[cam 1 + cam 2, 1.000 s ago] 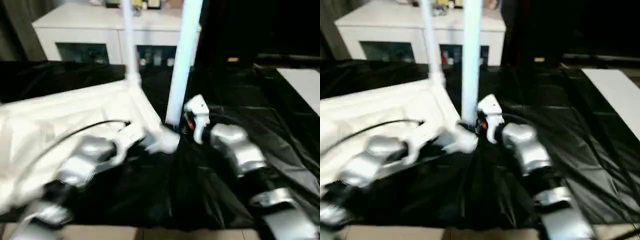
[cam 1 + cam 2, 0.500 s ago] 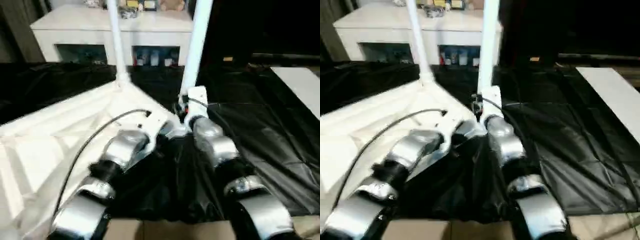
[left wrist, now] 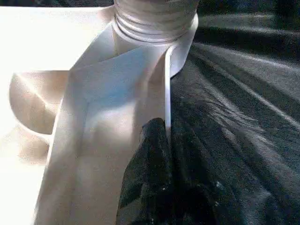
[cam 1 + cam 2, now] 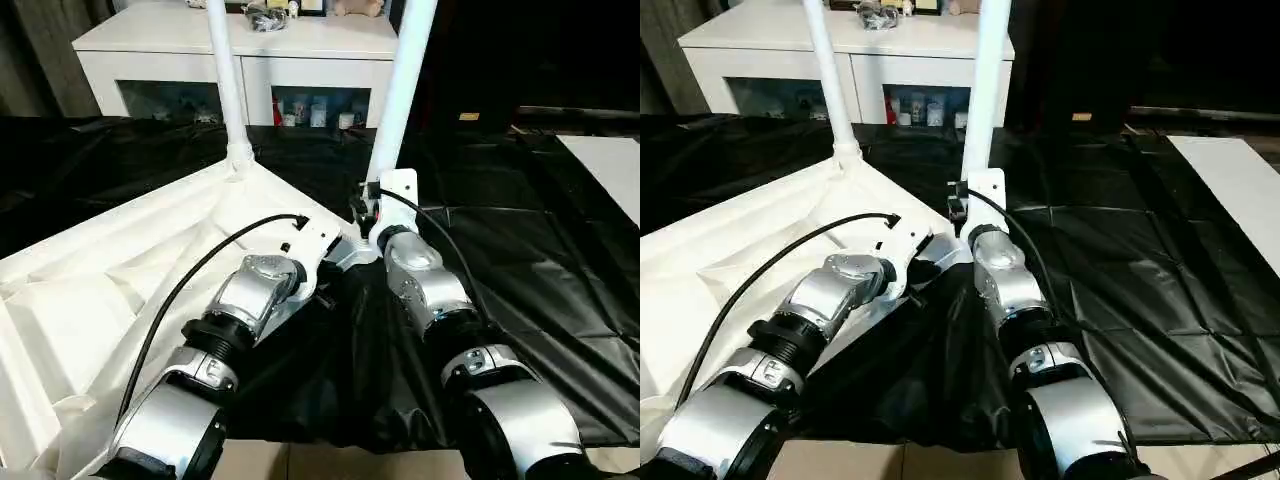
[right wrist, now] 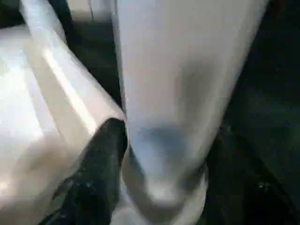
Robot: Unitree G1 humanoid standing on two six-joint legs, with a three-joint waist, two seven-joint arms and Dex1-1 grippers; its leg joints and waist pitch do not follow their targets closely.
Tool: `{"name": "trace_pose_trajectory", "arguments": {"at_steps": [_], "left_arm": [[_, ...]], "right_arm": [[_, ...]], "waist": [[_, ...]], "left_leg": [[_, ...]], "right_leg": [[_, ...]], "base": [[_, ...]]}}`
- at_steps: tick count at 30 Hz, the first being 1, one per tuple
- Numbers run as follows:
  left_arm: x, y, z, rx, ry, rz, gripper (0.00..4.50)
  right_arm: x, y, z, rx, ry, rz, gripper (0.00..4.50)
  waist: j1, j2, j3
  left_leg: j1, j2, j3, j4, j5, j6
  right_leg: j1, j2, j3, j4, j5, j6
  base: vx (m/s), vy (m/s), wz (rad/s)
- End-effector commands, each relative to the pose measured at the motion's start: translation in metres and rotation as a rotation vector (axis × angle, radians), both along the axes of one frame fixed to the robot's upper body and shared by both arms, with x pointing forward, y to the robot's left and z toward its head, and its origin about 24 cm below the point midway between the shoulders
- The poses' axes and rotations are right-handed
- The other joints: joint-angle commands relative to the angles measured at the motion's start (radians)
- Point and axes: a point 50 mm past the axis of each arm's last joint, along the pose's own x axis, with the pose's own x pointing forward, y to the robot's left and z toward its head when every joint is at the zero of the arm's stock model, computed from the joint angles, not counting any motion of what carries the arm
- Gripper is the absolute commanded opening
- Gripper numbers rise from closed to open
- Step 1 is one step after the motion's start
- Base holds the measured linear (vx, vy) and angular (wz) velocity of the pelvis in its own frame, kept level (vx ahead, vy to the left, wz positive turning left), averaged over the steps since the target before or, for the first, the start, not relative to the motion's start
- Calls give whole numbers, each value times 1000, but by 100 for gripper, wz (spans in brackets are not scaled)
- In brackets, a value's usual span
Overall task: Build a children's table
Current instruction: Rotate leg to tighten
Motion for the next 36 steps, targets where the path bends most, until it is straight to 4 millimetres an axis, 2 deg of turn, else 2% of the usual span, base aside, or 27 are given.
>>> {"name": "trace_pose_trajectory", "arguments": {"at_steps": [1,2,3,5,7,8,9,10,11,13,14,16,17,19,20,22,23,27,29,30,32,36], "left_arm": [[7,4,10,2,-43,12,0],[7,5,11,-3,-49,4,0],[7,5,11,-6,-52,-2,0],[5,6,12,-8,-73,-42,0],[4,7,13,-9,-88,-76,0],[2,10,13,-2,-91,-99,0],[1,12,14,3,-99,-124,0],[-1,15,13,5,-94,-132,0],[-2,17,13,6,-88,-133,0],[-5,25,13,14,-96,-186,0],[-7,28,14,24,-104,-214,0],[-9,30,14,20,-107,-247,0],[-13,34,16,15,-124,-309,0],[-20,38,19,1,-135,-382,0],[-25,40,21,-10,-141,-429,0],[-37,45,25,-14,-162,-554,0],[-40,46,27,-26,-161,-579,0],[-49,46,33,-85,-165,-633,0],[-56,46,36,-119,-149,-668,0],[-58,47,36,-120,-142,-673,0],[-59,47,35,-116,-138,-680,0],[-63,47,35,-126,-132,-703,0]], "right_arm": [[-8,2,-19,-23,97,43,294],[-7,2,-15,-31,79,55,294],[-6,2,-13,-36,67,63,299],[-3,1,-6,-52,34,84,329],[-2,-2,-1,-41,16,93,337],[-1,-4,5,-24,-1,114,337],[-1,-7,10,-6,-19,136,337],[-1,-10,14,15,-35,155,337],[-1,-12,17,27,-43,167,337],[-7,-22,25,57,-72,266,337],[-10,-26,28,53,-85,316,337],[-14,-29,30,37,-90,374,337],[-21,-37,32,19,-93,480,337],[-31,-47,36,4,-86,601,337],[-37,-52,38,-9,-78,672,337],[-56,-63,37,-95,-48,882,337],[-61,-67,34,-121,-30,931,337],[-67,-73,29,-180,-2,1010,337],[-69,-73,25,-223,13,1066,337],[-69,-72,25,-223,14,1070,337],[-68,-71,26,-226,9,1073,337],[-62,-65,26,-235,-8,1086,337]], "waist": [[-4,-2,-45],[-2,2,-44],[-2,3,-44],[0,4,-48],[1,4,-55],[3,6,-59],[3,5,-61],[6,4,-62],[7,4,-63],[9,5,-62],[13,3,-62],[13,5,-59],[13,7,-56],[17,5,-55],[19,11,-55],[26,7,-54],[27,8,-51],[28,10,-49],[28,5,-50],[28,3,-49],[29,6,-51],[32,4,-55]], "left_leg": [[4,78,-33,-101,-334,-12],[3,76,-25,-98,-296,6],[2,75,-24,-97,-279,11],[-1,78,-19,-92,-196,34],[-3,77,-17,-85,-133,54],[-3,77,-14,-76,-51,96],[-5,76,-12,-71,-30,111],[-4,74,-10,-66,-3,145],[-4,75,-9,-62,21,172],[-5,75,-8,-61,26,189],[-4,80,-10,-60,20,207],[-2,81,-10,-62,3,199],[-2,81,-10,-64,-26,186],[-1,84,-9,-66,-52,175],[0,87,-11,-67,-60,164],[0,88,-10,-66,-82,154],[0,88,-6,-67,-84,154],[3,88,0,-69,-126,119],[4,90,3,-70,-127,98],[2,89,5,-70,-121,100],[9,88,10,-65,-99,108],[5,86,11,-61,-68,118]], "right_leg": [[31,-75,57,-91,-280,-175],[30,-75,60,-88,-241,-191],[31,-75,61,-87,-226,-196],[36,-75,61,-76,-120,-220],[42,-74,60,-64,-28,-238],[44,-73,59,-52,100,-266],[44,-73,58,-47,139,-275],[46,-72,57,-43,195,-285],[43,-72,57,-39,230,-296],[43,-72,55,-40,227,-304],[45,-73,55,-39,211,-298],[43,-70,54,-42,166,-299],[42,-69,55,-46,124,-297],[46,-71,56,-49,95,-288],[45,-71,57,-47,88,-286],[47,-69,57,-48,78,-283],[39,-69,61,-48,74,-286],[35,-68,59,-53,-4,-298],[37,-69,60,-50,-23,-290],[37,-68,60,-51,-25,-287],[30,-64,62,-50,-12,-285],[33,-64,61,-41,37,-290]], "base": [[0,0,0],[0,0,0],[0,0,0],[0,0,0],[0,0,0],[0,0,0],[0,0,0],[0,0,0],[0,0,0],[0,0,0],[0,0,0],[0,0,0],[0,0,0],[0,0,0],[0,0,0],[0,0,0],[0,0,0],[0,0,0],[0,0,0],[0,0,0],[0,0,0],[0,0,0]]}}
